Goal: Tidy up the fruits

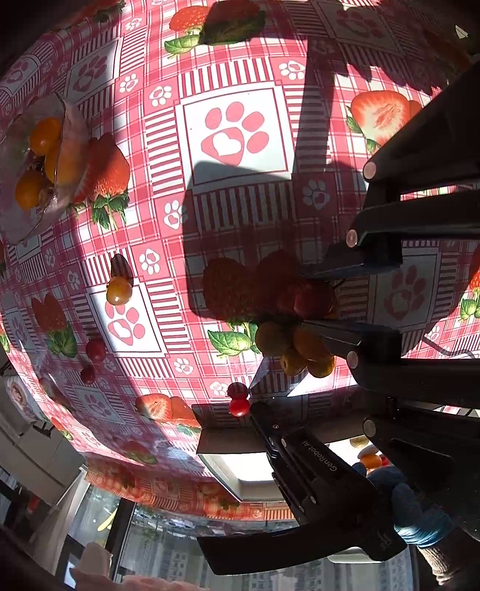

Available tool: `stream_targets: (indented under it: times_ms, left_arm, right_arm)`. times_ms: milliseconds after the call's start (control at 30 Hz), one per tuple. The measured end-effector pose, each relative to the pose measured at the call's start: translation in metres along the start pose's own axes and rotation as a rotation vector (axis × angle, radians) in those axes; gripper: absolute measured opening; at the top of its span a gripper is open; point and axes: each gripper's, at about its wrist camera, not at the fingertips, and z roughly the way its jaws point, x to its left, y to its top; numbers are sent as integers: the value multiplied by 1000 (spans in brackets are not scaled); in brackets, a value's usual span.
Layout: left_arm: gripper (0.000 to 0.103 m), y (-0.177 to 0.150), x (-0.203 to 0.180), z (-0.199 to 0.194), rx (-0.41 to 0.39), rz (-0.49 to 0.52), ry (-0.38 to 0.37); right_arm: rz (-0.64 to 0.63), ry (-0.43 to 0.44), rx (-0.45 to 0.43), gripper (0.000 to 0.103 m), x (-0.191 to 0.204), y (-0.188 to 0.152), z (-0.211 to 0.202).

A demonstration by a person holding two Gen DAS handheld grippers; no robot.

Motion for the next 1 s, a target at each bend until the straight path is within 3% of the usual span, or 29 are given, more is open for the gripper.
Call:
stream_targets:
  times_ms: [67, 100, 133, 167, 200, 533, 567, 667, 1000]
  left_arm:
    - [9, 1, -2, -3, 1, 9, -4]
    - [25, 2, -3, -3, 1, 16, -6]
    - [51, 4, -5, -2, -11, 23, -14]
    - [62, 5, -6, -6, -33, 30, -25]
    - [63, 6, -9, -9, -56, 42, 0]
    - [61, 15, -16, 7, -30, 67, 57]
    - [46, 15, -16, 8, -25, 64, 62]
    - [20, 11, -13, 8, -16, 47, 50]
    - [18, -9, 6, -8, -9, -18, -47]
  right_arm:
    - [-1, 0, 0, 22, 0, 0, 0]
    - [-1, -1, 0, 22, 0, 0, 0]
    - [-1, 0, 0, 22, 0, 0, 0]
    - [-1, 0, -1, 22, 0, 0, 0]
    - [-1, -1, -2, 22, 0, 0, -1]
    - [7, -5, -2, 22, -5, 1, -3]
    - [8, -5, -1, 22, -6, 1, -3]
    - [10, -6, -3, 22, -6, 1, -4]
    - [4, 8, -15, 22, 5, 3, -8]
